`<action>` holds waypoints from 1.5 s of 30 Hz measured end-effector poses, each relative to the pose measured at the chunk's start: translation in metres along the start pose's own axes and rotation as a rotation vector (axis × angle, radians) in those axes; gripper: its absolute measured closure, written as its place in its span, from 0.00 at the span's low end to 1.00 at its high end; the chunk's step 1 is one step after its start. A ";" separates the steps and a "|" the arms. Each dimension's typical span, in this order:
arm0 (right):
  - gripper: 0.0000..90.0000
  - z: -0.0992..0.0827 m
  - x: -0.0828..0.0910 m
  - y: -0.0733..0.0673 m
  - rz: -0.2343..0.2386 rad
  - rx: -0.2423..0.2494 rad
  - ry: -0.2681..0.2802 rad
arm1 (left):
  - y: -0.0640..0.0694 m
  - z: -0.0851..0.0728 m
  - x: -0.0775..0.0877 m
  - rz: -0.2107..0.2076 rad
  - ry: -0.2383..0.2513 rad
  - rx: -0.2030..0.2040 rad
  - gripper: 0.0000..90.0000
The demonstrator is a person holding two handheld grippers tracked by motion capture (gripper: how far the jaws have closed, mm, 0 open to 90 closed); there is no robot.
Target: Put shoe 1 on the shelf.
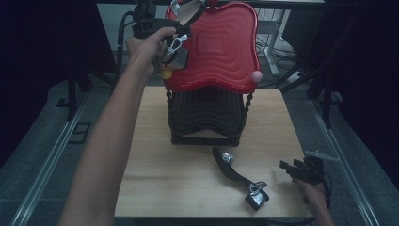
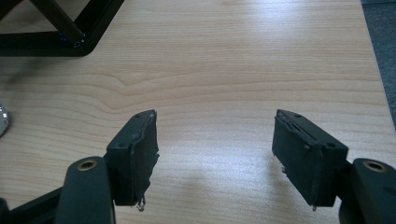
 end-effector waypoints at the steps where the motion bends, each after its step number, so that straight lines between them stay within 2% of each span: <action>1: 0.35 0.000 0.000 0.000 0.001 -0.001 -0.001 | 0.000 -0.001 -0.002 0.012 0.009 0.000 0.47; 2: 0.35 0.000 0.000 0.000 0.001 -0.002 0.000 | 0.000 -0.001 -0.002 0.012 0.009 0.000 0.47; 3: 0.35 0.000 0.000 0.000 0.001 -0.003 0.000 | 0.000 -0.001 -0.006 0.039 0.029 0.000 0.47; 5: 0.35 0.000 0.001 0.001 0.000 -0.006 0.003 | 0.000 -0.001 -0.007 0.048 0.038 0.001 0.47; 6: 0.35 0.000 0.001 0.001 -0.001 -0.009 0.003 | 0.000 -0.003 -0.011 0.076 0.058 -0.007 0.47; 8: 0.35 0.000 0.001 0.002 -0.003 -0.011 0.003 | -0.001 -0.005 -0.014 0.108 0.067 -0.032 0.47; 14: 0.34 0.000 0.001 0.001 0.001 -0.005 0.002 | -0.007 -0.016 -0.028 0.221 0.044 -0.093 0.47; 16: 0.34 0.000 0.001 0.002 0.001 -0.005 0.003 | -0.011 -0.021 -0.033 0.246 0.040 -0.094 0.47; 19: 0.34 0.000 0.000 0.002 0.000 -0.008 0.002 | -0.012 -0.023 -0.034 0.247 0.063 -0.090 0.45; 20: 0.34 0.000 0.000 0.002 0.001 -0.007 0.001 | -0.011 -0.024 -0.036 0.238 0.044 -0.087 0.39; 24: 0.34 0.000 0.000 0.002 0.003 -0.001 0.002 | -0.009 -0.024 -0.038 0.215 0.045 -0.065 0.27; 30: 0.34 0.000 0.001 0.002 0.004 -0.007 0.001 | -0.009 -0.022 -0.041 0.179 0.017 -0.083 0.15; 38: 0.34 0.000 0.000 0.002 0.007 -0.003 -0.002 | -0.017 -0.011 -0.038 0.163 0.009 -0.046 0.14; 39: 0.34 0.000 0.000 0.003 0.006 -0.003 -0.002 | -0.020 -0.009 -0.036 0.180 0.012 -0.042 0.15; 41: 0.34 0.000 0.000 0.003 0.006 -0.003 0.000 | -0.022 -0.005 -0.032 0.163 0.010 -0.030 0.14; 42: 0.34 0.001 0.001 0.003 0.006 -0.006 0.005 | -0.022 -0.003 -0.028 0.159 0.030 -0.045 0.15; 45: 0.34 0.001 0.000 0.004 0.005 -0.010 0.002 | -0.021 -0.002 -0.021 0.129 0.053 -0.046 0.15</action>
Point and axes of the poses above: each handheld gripper's, and its own axes: x roughly backward along the jaws, z roughly out of its top, y roughly to its right, the point moved 5 cm from there along -x, roughly forward along the jaws, and after that the axes turned 8 degrees about y, right-handed, at the moved point
